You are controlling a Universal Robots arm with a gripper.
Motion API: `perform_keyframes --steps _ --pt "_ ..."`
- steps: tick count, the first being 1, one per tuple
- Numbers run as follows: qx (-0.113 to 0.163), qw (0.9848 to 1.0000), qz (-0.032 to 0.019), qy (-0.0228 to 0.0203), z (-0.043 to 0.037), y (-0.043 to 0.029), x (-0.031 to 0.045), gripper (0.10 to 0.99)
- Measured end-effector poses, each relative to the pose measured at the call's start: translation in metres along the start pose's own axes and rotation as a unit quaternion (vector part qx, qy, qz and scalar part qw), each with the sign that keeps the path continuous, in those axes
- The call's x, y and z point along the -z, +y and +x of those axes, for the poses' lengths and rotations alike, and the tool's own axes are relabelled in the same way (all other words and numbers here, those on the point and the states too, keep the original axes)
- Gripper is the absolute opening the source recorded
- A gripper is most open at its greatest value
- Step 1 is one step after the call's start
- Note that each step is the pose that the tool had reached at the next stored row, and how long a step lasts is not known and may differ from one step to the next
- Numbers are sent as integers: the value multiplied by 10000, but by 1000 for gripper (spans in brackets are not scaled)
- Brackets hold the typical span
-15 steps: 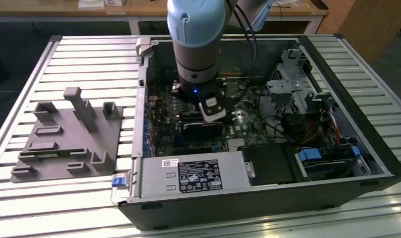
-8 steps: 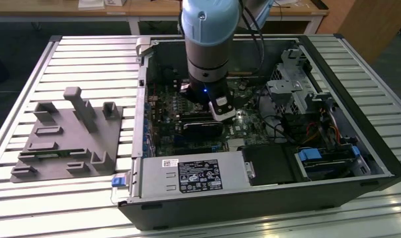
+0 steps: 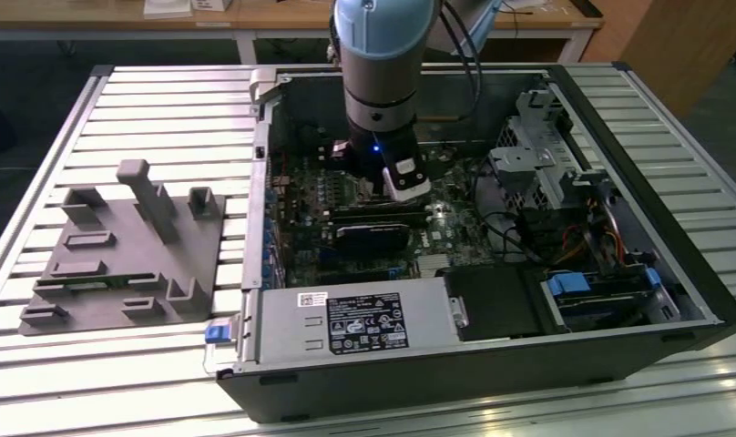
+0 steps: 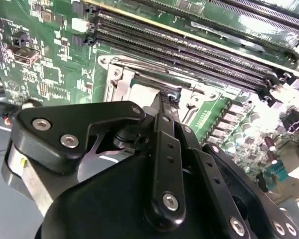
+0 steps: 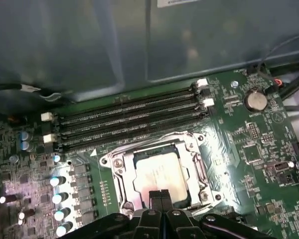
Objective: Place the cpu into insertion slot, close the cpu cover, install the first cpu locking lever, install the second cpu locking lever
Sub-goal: 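Install the second cpu locking lever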
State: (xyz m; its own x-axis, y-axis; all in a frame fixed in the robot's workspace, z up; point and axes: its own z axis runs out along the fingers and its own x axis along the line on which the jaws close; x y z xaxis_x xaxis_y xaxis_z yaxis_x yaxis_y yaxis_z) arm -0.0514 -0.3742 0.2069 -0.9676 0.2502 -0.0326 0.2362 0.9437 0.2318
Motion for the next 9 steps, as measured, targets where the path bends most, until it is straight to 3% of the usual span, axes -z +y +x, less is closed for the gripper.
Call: perform_keyframes --steps 3,4,9 --pt "23 9997 242 -59 14 54 -15 106" --pt "25 9996 275 -67 20 76 -20 106" --pt "28 9995 294 -71 11 175 -45 106"
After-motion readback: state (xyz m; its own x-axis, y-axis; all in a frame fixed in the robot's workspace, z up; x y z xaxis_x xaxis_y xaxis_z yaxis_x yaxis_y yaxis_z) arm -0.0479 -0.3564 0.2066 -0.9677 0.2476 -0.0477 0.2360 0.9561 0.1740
